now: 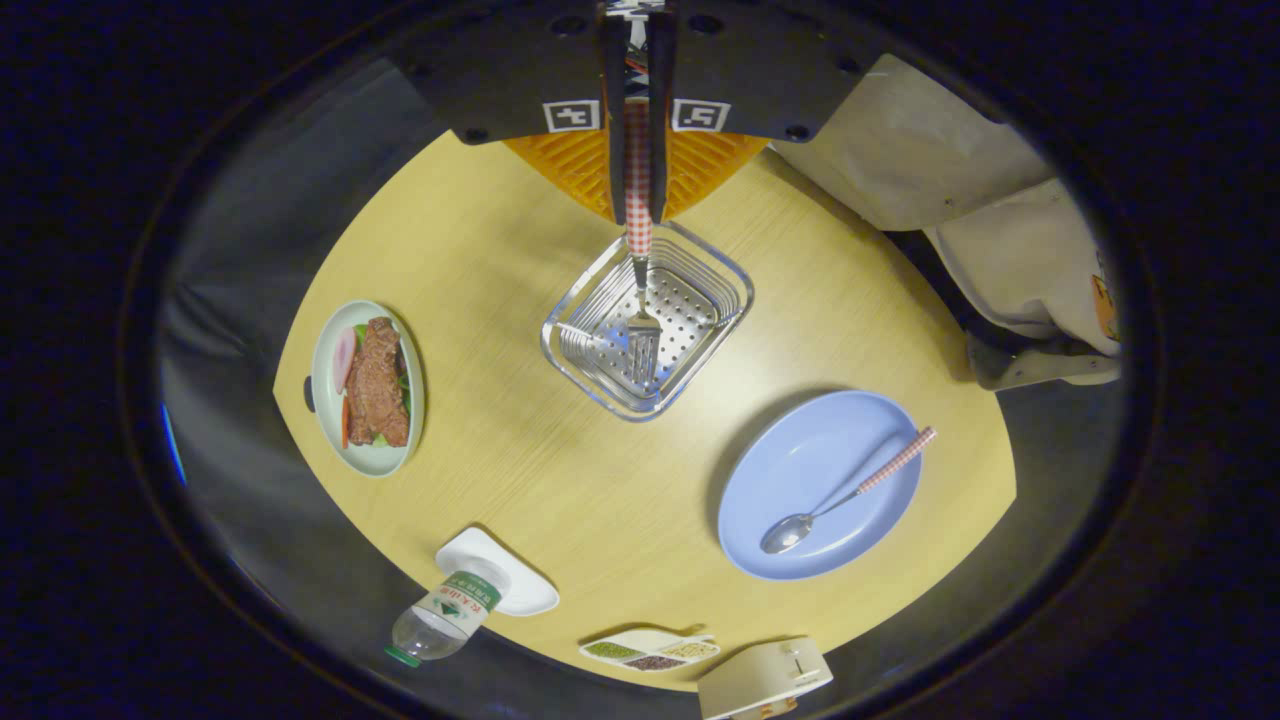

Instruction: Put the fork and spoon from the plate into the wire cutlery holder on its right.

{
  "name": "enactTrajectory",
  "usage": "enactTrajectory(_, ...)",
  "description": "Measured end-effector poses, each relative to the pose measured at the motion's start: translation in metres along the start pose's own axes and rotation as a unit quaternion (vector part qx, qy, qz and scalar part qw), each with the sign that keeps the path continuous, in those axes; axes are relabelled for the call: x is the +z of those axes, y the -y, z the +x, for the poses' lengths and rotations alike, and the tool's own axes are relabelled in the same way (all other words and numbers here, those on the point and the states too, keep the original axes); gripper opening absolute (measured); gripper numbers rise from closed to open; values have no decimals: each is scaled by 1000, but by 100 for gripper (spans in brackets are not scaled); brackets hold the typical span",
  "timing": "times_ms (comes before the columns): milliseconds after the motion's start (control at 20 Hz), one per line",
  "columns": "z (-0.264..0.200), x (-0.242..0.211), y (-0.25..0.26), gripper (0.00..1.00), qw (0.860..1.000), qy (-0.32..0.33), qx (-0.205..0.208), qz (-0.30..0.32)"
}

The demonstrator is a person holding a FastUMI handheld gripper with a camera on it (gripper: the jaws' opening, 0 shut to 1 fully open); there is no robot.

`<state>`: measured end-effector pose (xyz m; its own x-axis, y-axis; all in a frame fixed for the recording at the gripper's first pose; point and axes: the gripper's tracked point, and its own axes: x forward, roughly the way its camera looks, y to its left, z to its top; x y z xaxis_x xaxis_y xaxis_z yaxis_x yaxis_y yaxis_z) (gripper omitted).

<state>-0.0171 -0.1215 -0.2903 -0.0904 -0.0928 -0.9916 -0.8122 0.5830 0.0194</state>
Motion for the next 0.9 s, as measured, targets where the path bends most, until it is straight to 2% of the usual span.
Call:
enactTrajectory(400,5,7,-1,16,1000,-12,4,9)
enactTrajectory(550,5,10,0,17,1000,3,1,10)
enactTrajectory(750,0,12,-2,37,999,25,-3,25)
enactTrajectory(900,-10,16,0,59,997,62,-14,46)
